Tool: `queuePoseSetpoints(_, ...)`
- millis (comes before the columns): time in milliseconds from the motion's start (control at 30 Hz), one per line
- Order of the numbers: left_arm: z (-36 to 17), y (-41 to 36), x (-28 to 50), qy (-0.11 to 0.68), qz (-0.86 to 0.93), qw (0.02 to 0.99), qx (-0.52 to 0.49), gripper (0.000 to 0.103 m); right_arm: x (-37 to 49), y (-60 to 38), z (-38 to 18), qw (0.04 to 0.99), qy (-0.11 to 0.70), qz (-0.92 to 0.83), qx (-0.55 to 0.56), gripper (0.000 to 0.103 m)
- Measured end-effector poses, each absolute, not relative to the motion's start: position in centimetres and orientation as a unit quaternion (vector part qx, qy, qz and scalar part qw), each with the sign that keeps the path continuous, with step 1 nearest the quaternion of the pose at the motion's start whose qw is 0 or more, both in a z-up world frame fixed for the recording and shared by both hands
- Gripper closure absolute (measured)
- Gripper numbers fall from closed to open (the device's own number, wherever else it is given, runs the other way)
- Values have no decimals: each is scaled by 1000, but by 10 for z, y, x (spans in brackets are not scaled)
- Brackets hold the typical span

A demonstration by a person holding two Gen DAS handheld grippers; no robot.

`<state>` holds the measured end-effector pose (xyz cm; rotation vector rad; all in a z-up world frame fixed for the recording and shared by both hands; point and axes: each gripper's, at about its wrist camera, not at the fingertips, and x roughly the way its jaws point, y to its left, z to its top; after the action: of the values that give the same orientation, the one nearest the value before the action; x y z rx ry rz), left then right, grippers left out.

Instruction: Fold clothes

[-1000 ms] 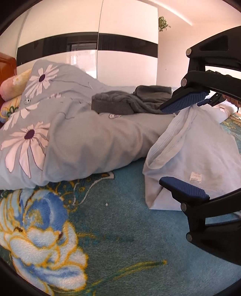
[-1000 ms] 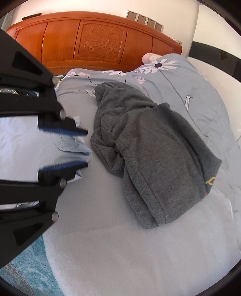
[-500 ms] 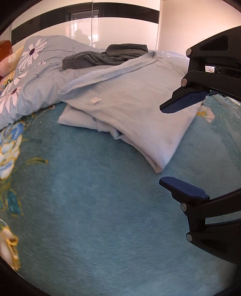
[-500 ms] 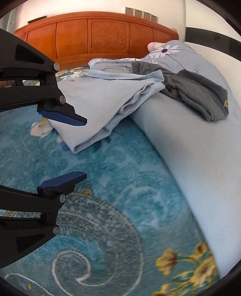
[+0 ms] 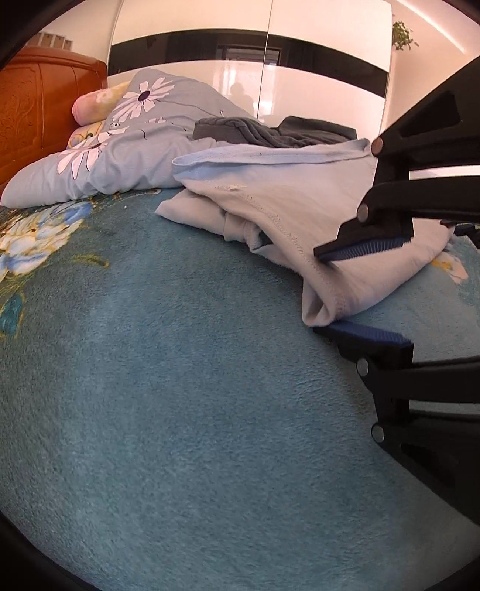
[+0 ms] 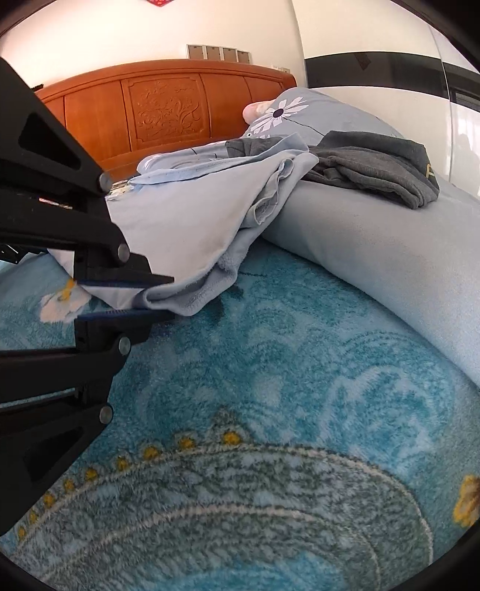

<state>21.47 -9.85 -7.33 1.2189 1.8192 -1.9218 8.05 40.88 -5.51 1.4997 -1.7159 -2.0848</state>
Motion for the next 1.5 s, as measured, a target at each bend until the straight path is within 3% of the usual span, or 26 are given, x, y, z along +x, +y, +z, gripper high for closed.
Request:
queuePoseSetpoints(67, -70, -102, 214, 616, -654, 126, 421, 95, 81, 408, -52, 24, -553, -676, 486, 98)
queuePoseSetpoints(133, -60, -100, 216, 601, -664, 129, 426, 96, 82, 408, -45, 26, -549, -679, 487, 99)
queuePoseSetpoints(467, -11, -88, 276, 570, -673, 162, 442, 97, 131, 411, -4, 93, -526, -698, 477, 99)
queuePoseSetpoints(733, 22, -62, 277, 468, -736, 149, 467, 97, 193, 422, -14, 69, -524, -683, 504, 99)
queuePoseSetpoints(833, 36, -57, 274, 418, -761, 149, 474, 94, 197, 420, -26, 57, -544, -667, 506, 99)
queuePoseSetpoints(1033, 63, -59, 266, 352, -797, 156, 466, 94, 191, 416, -21, 57, -510, -684, 518, 99)
queuePoseSetpoints(1200, 52, -35, 225, 307, -809, 81, 496, 91, 186, 412, -14, 45, -437, -704, 558, 96)
queuePoseSetpoints(1367, 25, -26, 181, 277, -803, 36, 526, 84, 163, 413, 13, 12, -261, -771, 580, 96)
queuePoseSetpoints(1500, 2, -33, 147, 278, -798, 22, 534, 79, 125, 391, 26, 49, -175, -796, 578, 96)
